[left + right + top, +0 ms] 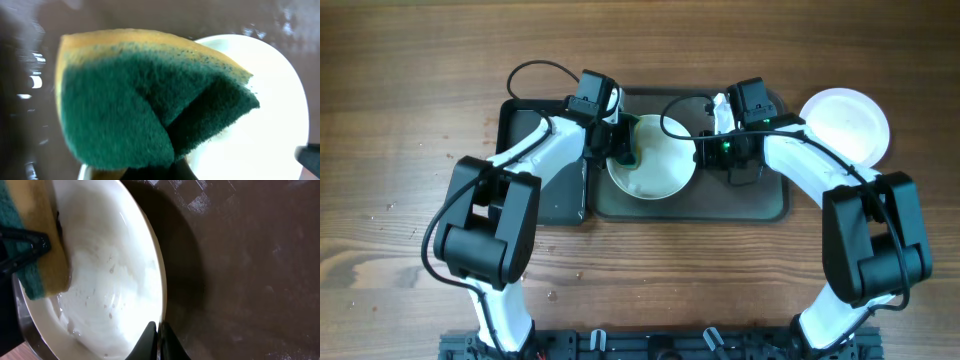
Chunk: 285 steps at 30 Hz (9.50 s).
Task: Clean dirty plates on tray and stack at the side
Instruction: 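Lower the sponge in the left gripper into the held plate, then scrub the plate's stain with the sponge while right gripper holds rim, then continue scrubbing the plate center with the sponge in left gripper, then move the sponge left and set it in the small black tray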
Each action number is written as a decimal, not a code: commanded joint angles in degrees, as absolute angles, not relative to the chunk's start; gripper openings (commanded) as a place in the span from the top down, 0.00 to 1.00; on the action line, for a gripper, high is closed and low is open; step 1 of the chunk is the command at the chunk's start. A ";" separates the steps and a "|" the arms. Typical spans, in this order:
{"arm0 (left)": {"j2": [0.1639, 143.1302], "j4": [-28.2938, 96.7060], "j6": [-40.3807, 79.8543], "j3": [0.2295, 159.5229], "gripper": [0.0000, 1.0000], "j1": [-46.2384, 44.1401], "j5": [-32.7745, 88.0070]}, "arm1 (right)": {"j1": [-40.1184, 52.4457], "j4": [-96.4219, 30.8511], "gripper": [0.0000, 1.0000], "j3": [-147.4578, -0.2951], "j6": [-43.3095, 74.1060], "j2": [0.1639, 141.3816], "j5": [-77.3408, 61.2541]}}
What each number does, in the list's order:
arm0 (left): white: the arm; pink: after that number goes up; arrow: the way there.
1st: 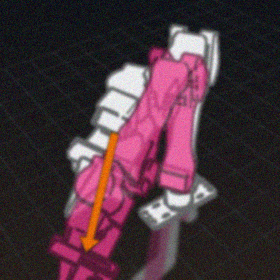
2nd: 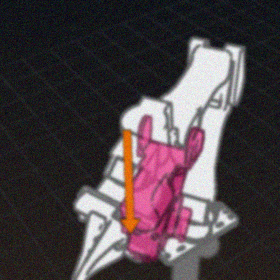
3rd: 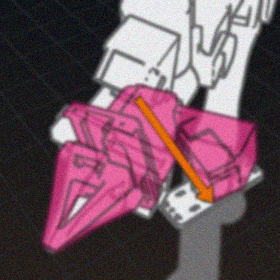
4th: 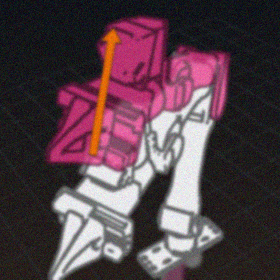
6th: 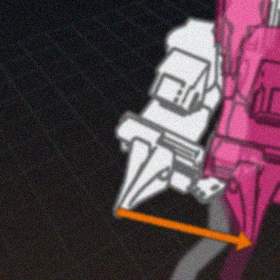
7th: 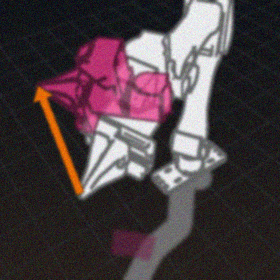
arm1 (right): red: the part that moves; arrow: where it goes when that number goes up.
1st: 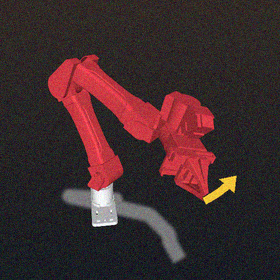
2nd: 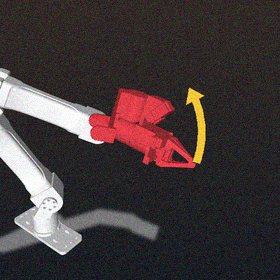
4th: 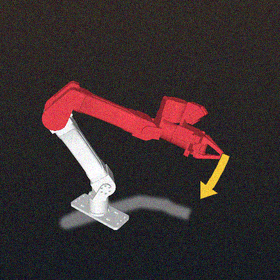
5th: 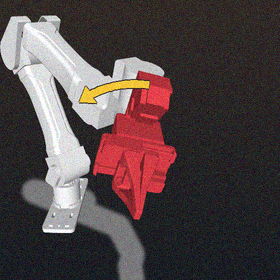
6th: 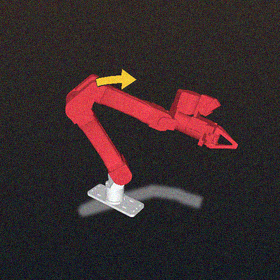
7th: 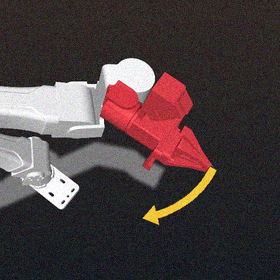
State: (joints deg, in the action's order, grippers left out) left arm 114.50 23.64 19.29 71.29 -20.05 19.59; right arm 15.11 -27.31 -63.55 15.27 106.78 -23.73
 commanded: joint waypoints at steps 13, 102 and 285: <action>113.80 24.67 20.16 74.63 0.96 -22.31 37.60 | 15.57 -27.03 0.96 -63.29 14.33 107.81 -25.56; 109.40 23.38 22.94 76.18 0.96 -20.51 26.50 | 9.96 -35.73 0.85 -54.57 27.46 101.91 -23.64; 102.43 32.47 12.19 59.35 0.75 -1.54 7.57 | 15.59 -21.67 0.67 -53.54 36.64 101.91 -17.93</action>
